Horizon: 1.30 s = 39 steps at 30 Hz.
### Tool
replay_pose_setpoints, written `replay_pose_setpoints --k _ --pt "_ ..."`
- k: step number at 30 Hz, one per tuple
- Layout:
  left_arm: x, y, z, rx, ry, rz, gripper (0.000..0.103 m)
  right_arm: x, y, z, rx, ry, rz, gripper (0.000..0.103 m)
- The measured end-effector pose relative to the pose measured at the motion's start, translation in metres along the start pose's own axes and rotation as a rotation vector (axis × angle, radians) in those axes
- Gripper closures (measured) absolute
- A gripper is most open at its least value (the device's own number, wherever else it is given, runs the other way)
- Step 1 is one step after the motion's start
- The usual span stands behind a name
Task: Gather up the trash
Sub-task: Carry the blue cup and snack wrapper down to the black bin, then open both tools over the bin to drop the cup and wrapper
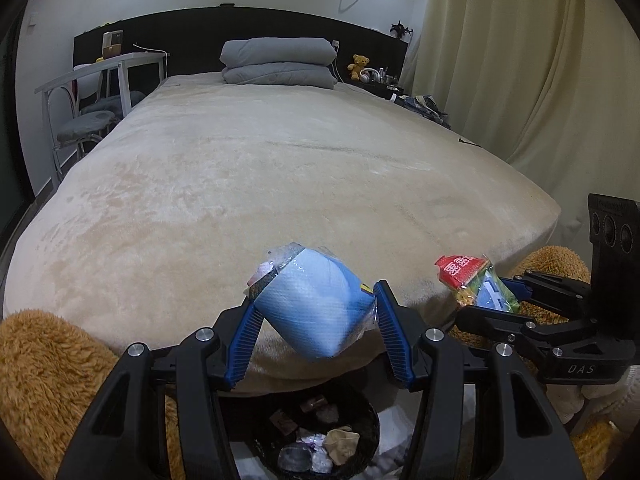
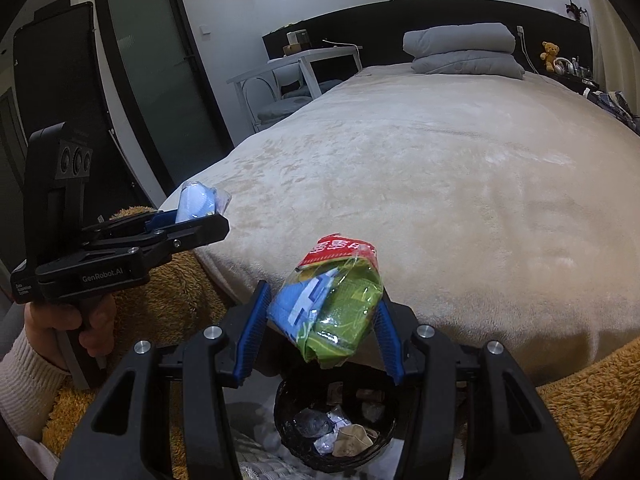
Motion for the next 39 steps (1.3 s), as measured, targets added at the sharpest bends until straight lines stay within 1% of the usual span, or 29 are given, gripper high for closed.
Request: replay_pose_setpoints --k 5,10,15,21,22,26,29,33,36,39 --pt "0.009 -0.018 0.003 -0.041 -0.017 0.015 0.049 0.002 -0.009 -0.001 -0.03 0.004 -0.01 0.052" --pt "0.019 -0.036 -0.004 -0.11 -0.026 0.008 0.049 0.004 -0.02 -0.004 -0.074 0.041 -0.049 0.052" --pt "0.022 -0.055 -0.017 -0.205 -0.016 -0.021 0.049 0.006 -0.028 -0.012 -0.118 0.043 -0.081 0.052" --pt "0.018 -0.087 -0.041 -0.367 -0.014 -0.028 0.049 0.004 -0.038 -0.027 -0.187 0.04 -0.091 0.052" --pt "0.018 -0.091 -0.044 -0.382 -0.011 -0.029 0.049 0.003 -0.039 -0.029 -0.193 0.038 -0.087 0.052" --pt "0.019 -0.104 -0.049 -0.419 -0.036 -0.019 0.049 0.002 -0.045 -0.037 -0.227 0.037 -0.094 0.052" --pt "0.017 -0.111 -0.053 -0.453 -0.031 -0.01 0.049 0.004 -0.05 -0.044 -0.256 0.032 -0.109 0.052" --pt "0.019 -0.119 -0.061 -0.508 -0.054 0.008 0.049 0.013 -0.06 -0.059 -0.331 0.021 -0.157 0.052" --pt "0.026 -0.124 -0.065 -0.541 -0.062 -0.011 0.049 0.019 -0.064 -0.065 -0.363 0.024 -0.187 0.052" --pt "0.029 -0.126 -0.067 -0.555 -0.061 -0.03 0.049 0.019 -0.066 -0.066 -0.374 0.029 -0.194 0.052"
Point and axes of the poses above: each gripper's, at about its wrist camera, not at the fingertips, and z roughly against the way its jaws point, x to its right, y to its top, the point moved 8 cm from there along -z, roughly the way its jaws point, and after that the axes turned 4 degrees about -z, right-handed, at the moved point
